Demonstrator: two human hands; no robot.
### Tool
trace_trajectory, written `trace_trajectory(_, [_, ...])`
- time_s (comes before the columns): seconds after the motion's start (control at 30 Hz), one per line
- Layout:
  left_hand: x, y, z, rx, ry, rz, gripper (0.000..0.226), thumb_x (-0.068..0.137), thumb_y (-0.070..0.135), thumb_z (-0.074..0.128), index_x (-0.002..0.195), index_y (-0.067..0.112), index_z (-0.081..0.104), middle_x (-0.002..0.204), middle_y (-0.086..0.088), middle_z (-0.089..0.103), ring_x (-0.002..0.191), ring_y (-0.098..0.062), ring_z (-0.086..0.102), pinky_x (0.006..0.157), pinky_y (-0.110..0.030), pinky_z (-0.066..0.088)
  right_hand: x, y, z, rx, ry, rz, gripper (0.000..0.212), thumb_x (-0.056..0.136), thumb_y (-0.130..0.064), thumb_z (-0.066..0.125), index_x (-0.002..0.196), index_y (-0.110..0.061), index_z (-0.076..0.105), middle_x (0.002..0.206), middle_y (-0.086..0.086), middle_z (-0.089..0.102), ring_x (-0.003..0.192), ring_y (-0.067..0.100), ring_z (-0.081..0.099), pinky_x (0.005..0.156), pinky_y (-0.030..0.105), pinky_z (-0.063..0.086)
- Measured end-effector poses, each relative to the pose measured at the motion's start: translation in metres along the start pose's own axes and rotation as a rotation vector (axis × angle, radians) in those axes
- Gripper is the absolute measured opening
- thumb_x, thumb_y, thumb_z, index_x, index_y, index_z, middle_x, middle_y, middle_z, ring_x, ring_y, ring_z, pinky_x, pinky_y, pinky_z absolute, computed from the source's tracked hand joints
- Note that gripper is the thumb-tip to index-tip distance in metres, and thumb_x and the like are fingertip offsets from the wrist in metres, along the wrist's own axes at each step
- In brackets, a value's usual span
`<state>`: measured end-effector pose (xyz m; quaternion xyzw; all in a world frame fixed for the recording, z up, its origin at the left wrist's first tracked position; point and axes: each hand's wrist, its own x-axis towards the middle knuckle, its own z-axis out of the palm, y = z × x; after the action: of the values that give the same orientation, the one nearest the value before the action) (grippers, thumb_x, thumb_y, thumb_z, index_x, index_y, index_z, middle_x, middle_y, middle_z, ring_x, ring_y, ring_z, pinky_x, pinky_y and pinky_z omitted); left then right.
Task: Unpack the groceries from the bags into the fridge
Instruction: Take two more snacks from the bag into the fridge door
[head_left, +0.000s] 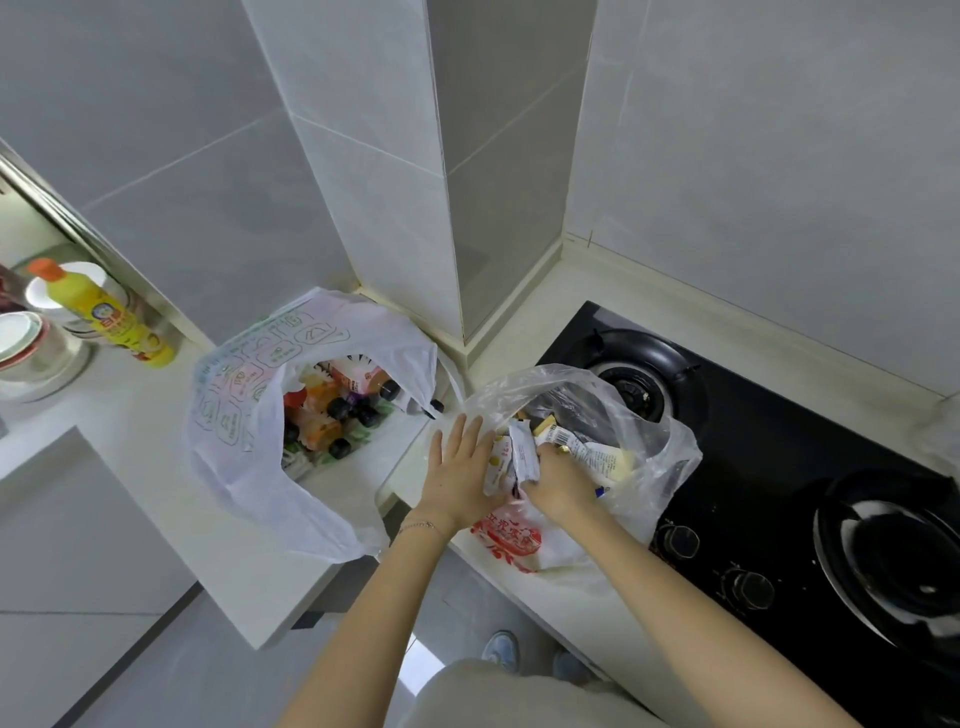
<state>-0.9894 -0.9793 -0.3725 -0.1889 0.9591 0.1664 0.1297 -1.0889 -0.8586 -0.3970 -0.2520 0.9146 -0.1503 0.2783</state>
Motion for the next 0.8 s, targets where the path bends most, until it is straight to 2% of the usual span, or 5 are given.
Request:
trace_trajectory(0.13, [0.002, 0.006, -0.002, -0.29, 0.215, 0.024, 0.049, 0.098, 0.041, 0.049, 0.141, 0.019, 0.045, 0.161, -0.004, 0.017, 0.15, -0.022, 0.0, 0.121, -0.042, 0.001, -0.008, 0.01, -0.012, 0.176, 0.082, -0.036, 0.036, 0.085, -0.017, 0.065, 0.12, -0.012, 0.054, 0.109, 0.005, 0.068, 0.097, 0.024, 0.064, 0.077, 0.034, 0.052])
trace_trajectory(0.27, [-0.002, 0.015, -0.005, -0.51, 0.42, 0.012, 0.028, 0.097, 0.026, 0.055, 0.12, 0.013, 0.063, 0.138, -0.008, 0.053, 0.139, -0.026, 0.035, 0.115, -0.031, 0.022, -0.026, 0.01, -0.036, 0.523, 0.191, -0.025, 0.03, 0.081, -0.011, 0.07, 0.108, -0.016, 0.059, 0.088, -0.005, 0.064, 0.08, 0.013, 0.062, 0.072, 0.029, 0.051])
trace_trajectory(0.4, [-0.009, 0.032, -0.012, -0.667, 0.477, -0.031, 0.032, 0.094, 0.036, 0.058, 0.119, 0.015, 0.062, 0.118, 0.002, 0.062, 0.111, -0.017, 0.055, 0.099, -0.028, 0.042, -0.044, 0.003, -0.051, 0.768, 0.194, -0.053, 0.02, 0.084, -0.008, 0.069, 0.101, -0.016, 0.065, 0.091, -0.006, 0.065, 0.081, 0.003, 0.062, 0.065, 0.008, 0.046])
trace_trajectory(0.6, [-0.015, 0.05, -0.031, -1.093, 0.443, -0.341, 0.052, 0.088, 0.04, 0.068, 0.125, 0.013, 0.042, 0.118, 0.007, 0.046, 0.092, -0.003, 0.057, 0.068, -0.011, 0.046, -0.05, -0.007, -0.047, 0.987, 0.246, -0.067, 0.023, 0.082, -0.001, 0.07, 0.091, -0.021, 0.062, 0.091, -0.001, 0.066, 0.085, 0.01, 0.064, 0.074, 0.018, 0.051])
trace_trajectory(0.8, [-0.01, 0.038, -0.033, -1.375, 0.279, -0.31, 0.025, 0.093, 0.02, 0.063, 0.113, 0.005, 0.057, 0.101, -0.019, 0.07, 0.087, -0.028, 0.071, 0.076, -0.047, 0.06, -0.044, -0.017, -0.046, 1.017, 0.09, -0.12, 0.021, 0.081, -0.001, 0.071, 0.095, -0.015, 0.063, 0.094, 0.004, 0.069, 0.088, 0.011, 0.066, 0.076, 0.019, 0.051])
